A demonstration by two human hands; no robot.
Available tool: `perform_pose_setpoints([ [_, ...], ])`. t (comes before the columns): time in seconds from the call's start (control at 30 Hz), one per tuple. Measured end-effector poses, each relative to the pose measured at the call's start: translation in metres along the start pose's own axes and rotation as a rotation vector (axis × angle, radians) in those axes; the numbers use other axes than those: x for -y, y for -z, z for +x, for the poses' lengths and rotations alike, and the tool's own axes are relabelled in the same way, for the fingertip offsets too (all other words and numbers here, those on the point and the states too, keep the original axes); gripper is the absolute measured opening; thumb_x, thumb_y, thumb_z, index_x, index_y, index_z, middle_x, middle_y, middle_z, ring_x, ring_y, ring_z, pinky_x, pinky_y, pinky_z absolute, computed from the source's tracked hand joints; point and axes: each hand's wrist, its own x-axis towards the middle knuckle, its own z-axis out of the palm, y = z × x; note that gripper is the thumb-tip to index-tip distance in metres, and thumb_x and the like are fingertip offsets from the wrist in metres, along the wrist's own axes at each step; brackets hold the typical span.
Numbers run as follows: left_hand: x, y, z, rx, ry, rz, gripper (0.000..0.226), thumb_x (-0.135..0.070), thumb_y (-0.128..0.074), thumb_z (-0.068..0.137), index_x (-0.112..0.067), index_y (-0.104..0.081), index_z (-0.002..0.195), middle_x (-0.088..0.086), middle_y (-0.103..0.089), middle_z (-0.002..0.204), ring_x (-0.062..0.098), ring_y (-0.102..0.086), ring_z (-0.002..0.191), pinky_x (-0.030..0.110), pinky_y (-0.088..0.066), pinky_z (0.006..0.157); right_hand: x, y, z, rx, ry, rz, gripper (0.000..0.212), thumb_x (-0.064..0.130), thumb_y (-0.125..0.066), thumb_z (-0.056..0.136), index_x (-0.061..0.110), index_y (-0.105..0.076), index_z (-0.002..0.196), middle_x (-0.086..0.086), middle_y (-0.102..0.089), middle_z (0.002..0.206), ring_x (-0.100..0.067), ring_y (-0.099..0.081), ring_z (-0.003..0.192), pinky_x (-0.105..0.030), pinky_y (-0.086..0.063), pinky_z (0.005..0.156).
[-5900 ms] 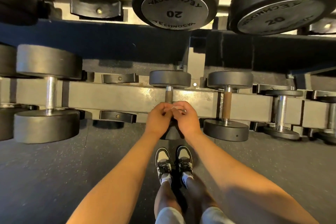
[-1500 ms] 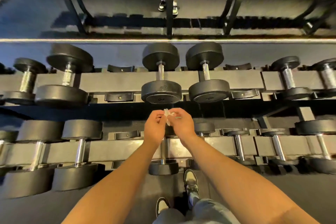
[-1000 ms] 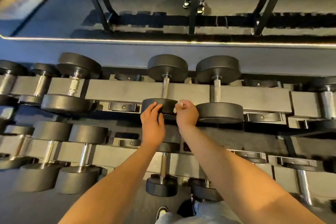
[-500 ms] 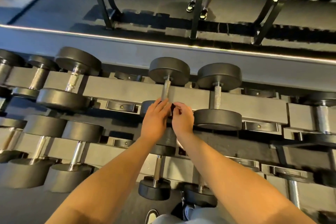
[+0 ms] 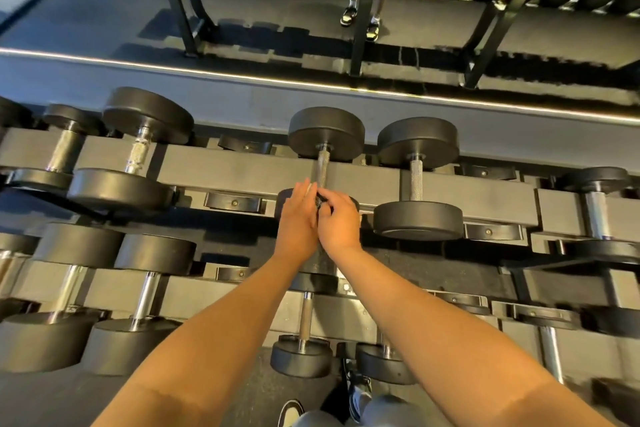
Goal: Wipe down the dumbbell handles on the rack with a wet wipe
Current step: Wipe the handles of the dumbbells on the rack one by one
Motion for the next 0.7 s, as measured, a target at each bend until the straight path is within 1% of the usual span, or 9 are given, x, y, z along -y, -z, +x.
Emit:
perform_pose_setpoints([
  [0.07, 0.010, 0.000, 0.002, -0.063, 0.013, -0.088, 0.054, -0.013, -0.051, 0.105, -0.008, -0.033, 0.155, 0.012, -0.033, 0.162, 0.027, -0.029, 0.151, 0.040, -0.024, 0.124, 0.000, -0.001, 0.000, -0.007, -0.016, 0.015, 0.036, 0.005, -0.046, 0.102, 0.015, -0.064, 0.131, -0.001, -0.059, 0.127, -0.018, -0.051, 0.124, -0.031, -0.040, 0.112],
  [0.13, 0.019, 0.004, 0.002, -0.080, 0.078, -0.190, 0.049, -0.012, -0.041, 0.108, -0.008, -0.032, 0.156, 0.012, -0.035, 0.161, 0.026, -0.031, 0.150, 0.038, -0.024, 0.123, -0.004, -0.003, -0.001, -0.003, 0.002, -0.018, 0.037, 0.002, -0.048, 0.100, 0.015, -0.064, 0.131, 0.000, -0.058, 0.128, -0.018, -0.051, 0.124, -0.034, -0.040, 0.113],
  [0.27, 0.032, 0.012, 0.006, -0.035, 0.489, -0.481, 0.048, -0.027, -0.030, 0.111, -0.019, -0.031, 0.158, 0.009, -0.042, 0.157, 0.026, -0.040, 0.144, 0.042, -0.034, 0.119, -0.007, -0.006, -0.004, -0.006, 0.031, -0.088, 0.038, -0.001, -0.052, 0.098, 0.015, -0.064, 0.131, 0.001, -0.056, 0.133, -0.015, -0.048, 0.126, -0.019, -0.034, 0.109],
  [0.33, 0.031, 0.013, 0.001, -0.024, 0.583, -0.550, 0.047, -0.028, -0.030, 0.111, -0.022, -0.030, 0.158, 0.009, -0.044, 0.155, 0.027, -0.042, 0.142, 0.039, -0.035, 0.116, -0.006, -0.009, -0.006, 0.001, 0.015, -0.101, 0.037, 0.001, -0.053, 0.098, 0.015, -0.064, 0.131, 0.001, -0.053, 0.136, -0.014, -0.045, 0.128, -0.015, -0.031, 0.106],
  [0.43, 0.024, 0.014, -0.013, -0.069, 0.511, -0.586, 0.045, -0.023, -0.034, 0.111, -0.019, -0.036, 0.155, 0.008, -0.053, 0.146, 0.024, -0.051, 0.135, 0.033, -0.041, 0.109, -0.005, -0.014, -0.012, 0.015, 0.001, -0.120, 0.037, 0.003, -0.054, 0.099, 0.017, -0.064, 0.131, 0.003, -0.047, 0.141, -0.013, -0.039, 0.133, -0.020, -0.032, 0.111],
  [0.5, 0.022, 0.013, -0.023, -0.085, 0.460, -0.584, 0.044, -0.020, -0.039, 0.110, -0.017, -0.040, 0.153, 0.006, -0.053, 0.147, 0.022, -0.050, 0.137, 0.035, -0.041, 0.114, -0.002, -0.016, -0.017, 0.017, -0.008, -0.112, 0.036, 0.004, -0.054, 0.099, 0.018, -0.064, 0.131, 0.004, -0.045, 0.143, -0.012, -0.036, 0.135, -0.024, -0.033, 0.113],
  [0.53, 0.022, 0.012, -0.029, -0.093, 0.436, -0.577, 0.043, -0.020, -0.041, 0.109, -0.018, -0.043, 0.152, 0.006, -0.053, 0.149, 0.022, -0.048, 0.139, 0.037, -0.039, 0.116, 0.000, -0.017, -0.019, 0.017, -0.015, -0.101, 0.035, 0.005, -0.054, 0.100, 0.019, -0.064, 0.130, 0.003, -0.046, 0.142, -0.012, -0.036, 0.135, -0.023, -0.033, 0.112],
  [0.6, 0.021, 0.014, -0.039, -0.104, 0.399, -0.571, 0.042, -0.022, -0.044, 0.108, -0.019, -0.047, 0.150, 0.002, -0.055, 0.144, 0.019, -0.047, 0.137, 0.038, -0.039, 0.116, 0.005, -0.018, -0.025, 0.026, -0.016, -0.070, 0.032, 0.006, -0.052, 0.101, 0.018, -0.066, 0.127, 0.000, -0.054, 0.134, -0.015, -0.046, 0.128, -0.023, -0.037, 0.108],
  [0.7, 0.016, 0.029, -0.053, -0.044, 0.401, -0.624, 0.042, -0.028, -0.048, 0.107, -0.025, -0.049, 0.148, -0.003, -0.048, 0.133, -0.004, -0.047, 0.112, 0.024, -0.038, 0.105, 0.006, -0.020, -0.039, 0.057, -0.056, 0.029, 0.026, 0.012, -0.051, 0.102, 0.022, -0.068, 0.118, -0.001, -0.065, 0.119, -0.016, -0.060, 0.112, -0.036, -0.049, 0.103],
])
